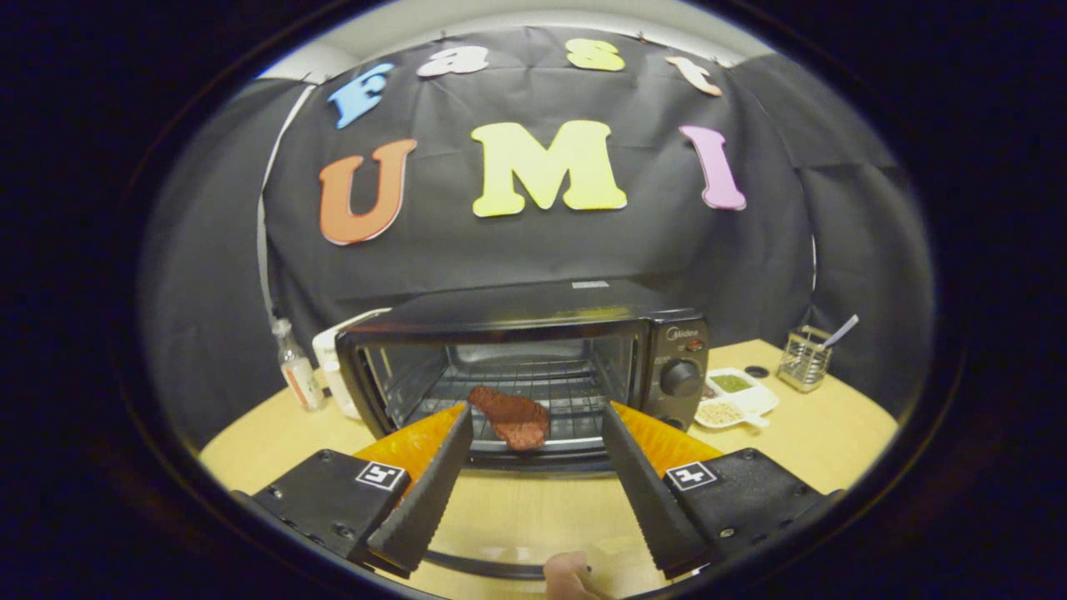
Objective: Open the toaster oven, put the food inside, and close the toaster oven door.
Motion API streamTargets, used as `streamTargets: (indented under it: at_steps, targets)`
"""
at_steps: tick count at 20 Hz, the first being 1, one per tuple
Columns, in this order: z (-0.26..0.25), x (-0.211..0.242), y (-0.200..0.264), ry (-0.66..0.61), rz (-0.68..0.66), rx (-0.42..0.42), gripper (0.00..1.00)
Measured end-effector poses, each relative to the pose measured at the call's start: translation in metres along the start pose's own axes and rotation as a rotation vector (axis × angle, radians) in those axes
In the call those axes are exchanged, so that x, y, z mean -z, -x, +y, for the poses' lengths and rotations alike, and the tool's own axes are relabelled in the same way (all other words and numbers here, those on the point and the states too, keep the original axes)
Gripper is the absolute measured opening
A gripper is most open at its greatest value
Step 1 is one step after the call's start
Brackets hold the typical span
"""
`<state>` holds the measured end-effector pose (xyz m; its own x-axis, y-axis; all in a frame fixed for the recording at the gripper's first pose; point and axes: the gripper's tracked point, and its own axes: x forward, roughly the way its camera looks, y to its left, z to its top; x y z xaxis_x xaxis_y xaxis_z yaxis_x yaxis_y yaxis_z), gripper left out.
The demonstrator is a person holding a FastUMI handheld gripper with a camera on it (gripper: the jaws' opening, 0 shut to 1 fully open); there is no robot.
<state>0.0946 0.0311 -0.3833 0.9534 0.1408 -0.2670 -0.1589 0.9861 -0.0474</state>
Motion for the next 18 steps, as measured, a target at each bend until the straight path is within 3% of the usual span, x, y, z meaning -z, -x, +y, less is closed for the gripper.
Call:
streamTargets:
  at_steps: [5,8,14,18]
  targets:
    - [0.018,0.047,0.051,0.019,0.120,-0.012,0.99]
    - [0.013,0.081,0.062,0.030,0.206,0.035,0.99]
    - [0.037,0.134,0.064,0.014,0.354,-0.028,0.99]
    - [0.037,0.147,0.059,0.001,0.418,0.005,0.99]
